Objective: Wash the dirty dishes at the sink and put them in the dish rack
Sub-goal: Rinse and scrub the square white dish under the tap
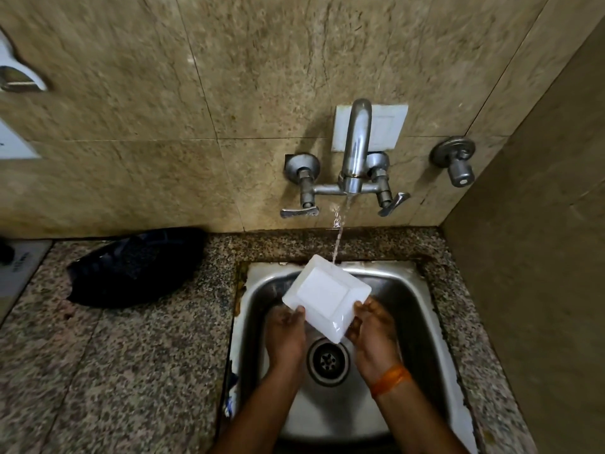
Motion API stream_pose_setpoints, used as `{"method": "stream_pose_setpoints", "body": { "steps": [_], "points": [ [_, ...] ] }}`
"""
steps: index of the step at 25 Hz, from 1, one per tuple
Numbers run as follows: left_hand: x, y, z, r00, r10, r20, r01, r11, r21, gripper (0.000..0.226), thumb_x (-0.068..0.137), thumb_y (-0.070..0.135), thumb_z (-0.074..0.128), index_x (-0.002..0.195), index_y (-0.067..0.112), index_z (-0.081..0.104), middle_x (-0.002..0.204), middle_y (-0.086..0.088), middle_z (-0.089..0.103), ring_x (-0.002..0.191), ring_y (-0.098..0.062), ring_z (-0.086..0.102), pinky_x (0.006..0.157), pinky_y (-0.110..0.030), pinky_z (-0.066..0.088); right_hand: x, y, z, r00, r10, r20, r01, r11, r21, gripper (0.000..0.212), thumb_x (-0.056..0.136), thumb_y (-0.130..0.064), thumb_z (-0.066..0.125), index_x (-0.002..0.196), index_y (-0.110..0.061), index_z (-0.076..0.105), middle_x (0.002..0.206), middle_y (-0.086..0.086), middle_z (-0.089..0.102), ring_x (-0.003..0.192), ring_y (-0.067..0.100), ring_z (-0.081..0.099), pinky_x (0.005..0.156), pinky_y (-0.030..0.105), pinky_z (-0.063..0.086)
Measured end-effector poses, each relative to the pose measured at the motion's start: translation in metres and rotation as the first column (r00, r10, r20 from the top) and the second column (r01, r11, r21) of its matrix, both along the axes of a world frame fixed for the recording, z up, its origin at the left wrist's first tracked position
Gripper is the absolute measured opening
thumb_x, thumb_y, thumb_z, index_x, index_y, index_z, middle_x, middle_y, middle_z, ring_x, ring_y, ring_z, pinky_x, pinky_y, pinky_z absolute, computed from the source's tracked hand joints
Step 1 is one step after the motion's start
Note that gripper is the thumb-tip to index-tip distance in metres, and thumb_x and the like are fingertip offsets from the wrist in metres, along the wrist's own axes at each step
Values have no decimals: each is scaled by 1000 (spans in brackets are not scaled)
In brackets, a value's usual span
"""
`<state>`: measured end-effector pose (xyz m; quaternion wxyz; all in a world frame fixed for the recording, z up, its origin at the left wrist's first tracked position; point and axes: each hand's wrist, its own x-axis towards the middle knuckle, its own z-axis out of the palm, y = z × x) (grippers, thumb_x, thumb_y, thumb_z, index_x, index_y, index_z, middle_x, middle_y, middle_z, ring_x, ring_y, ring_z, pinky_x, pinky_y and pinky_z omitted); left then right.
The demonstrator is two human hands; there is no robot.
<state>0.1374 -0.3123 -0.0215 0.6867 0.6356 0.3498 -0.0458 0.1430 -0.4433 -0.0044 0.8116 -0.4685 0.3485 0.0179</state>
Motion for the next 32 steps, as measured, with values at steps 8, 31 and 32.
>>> {"method": "stream_pose_setpoints", "body": {
  "steps": [8, 31, 32],
  "points": [
    [14, -15, 29, 293, -952, 90, 430, 215, 877, 64, 106, 54, 11, 164, 27, 18, 173, 10, 5, 159, -8, -8, 130, -42, -3, -9, 8, 7, 964, 76, 253, -41, 989, -142, 29, 103, -2, 47, 123, -6, 68, 116, 6, 76, 108, 20, 72, 97, 35, 56],
    [76, 36, 33, 947, -319, 24, 297, 847, -440, 33, 101, 0, 49, 131, 7, 62, 119, -16, 74, 110, -36, 70, 87, -54, 61, -23, -48, 19, 750, 629, 207, -87, 403, -911, 41, 98, -12, 46, 134, -16, 64, 161, -5, 39, 151, 16, 31, 122, 34, 30],
    [74, 32, 33, 939, -341, 36, 325, 850, -414, 35, 102, 0, 48, 133, 10, 62, 126, -16, 72, 116, -38, 67, 94, -59, 57, -22, -46, 18, 802, 546, 242, -71, 489, -869, 44, 97, -13, 45, 139, -14, 60, 159, -6, 41, 149, 16, 36, 120, 37, 35]
  ]
}}
